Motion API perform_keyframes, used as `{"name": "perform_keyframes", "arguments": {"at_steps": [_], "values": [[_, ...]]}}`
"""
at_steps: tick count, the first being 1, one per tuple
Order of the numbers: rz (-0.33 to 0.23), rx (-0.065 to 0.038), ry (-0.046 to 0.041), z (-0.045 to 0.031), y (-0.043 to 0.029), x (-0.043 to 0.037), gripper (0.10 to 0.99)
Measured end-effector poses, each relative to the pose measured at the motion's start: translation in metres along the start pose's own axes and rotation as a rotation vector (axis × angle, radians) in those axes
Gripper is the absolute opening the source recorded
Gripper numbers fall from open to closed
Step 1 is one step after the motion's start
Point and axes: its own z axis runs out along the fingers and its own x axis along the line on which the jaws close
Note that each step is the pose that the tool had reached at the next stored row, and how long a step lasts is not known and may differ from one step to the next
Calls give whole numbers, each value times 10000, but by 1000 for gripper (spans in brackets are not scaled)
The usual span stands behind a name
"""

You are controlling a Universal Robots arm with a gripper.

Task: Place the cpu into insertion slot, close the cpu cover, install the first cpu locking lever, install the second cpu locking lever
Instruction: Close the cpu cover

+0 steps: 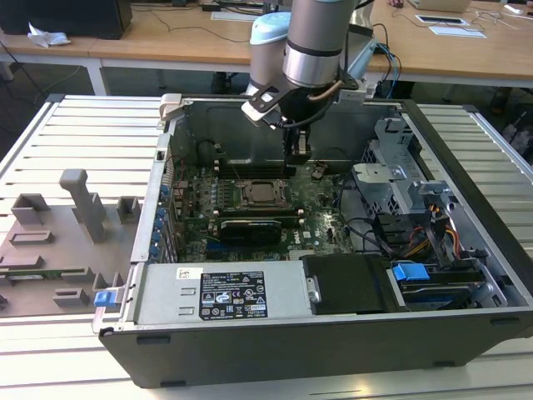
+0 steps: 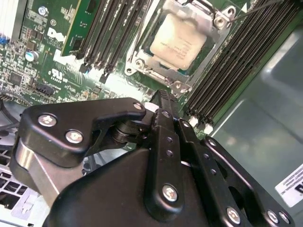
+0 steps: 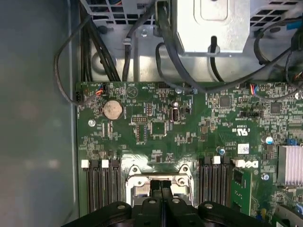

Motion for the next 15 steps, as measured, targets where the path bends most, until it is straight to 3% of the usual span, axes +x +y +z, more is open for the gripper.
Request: {"name": "perform_keyframes", "arguments": {"at_steps": [15], "values": [[0,0,0,38,-297,-1,106]]}}
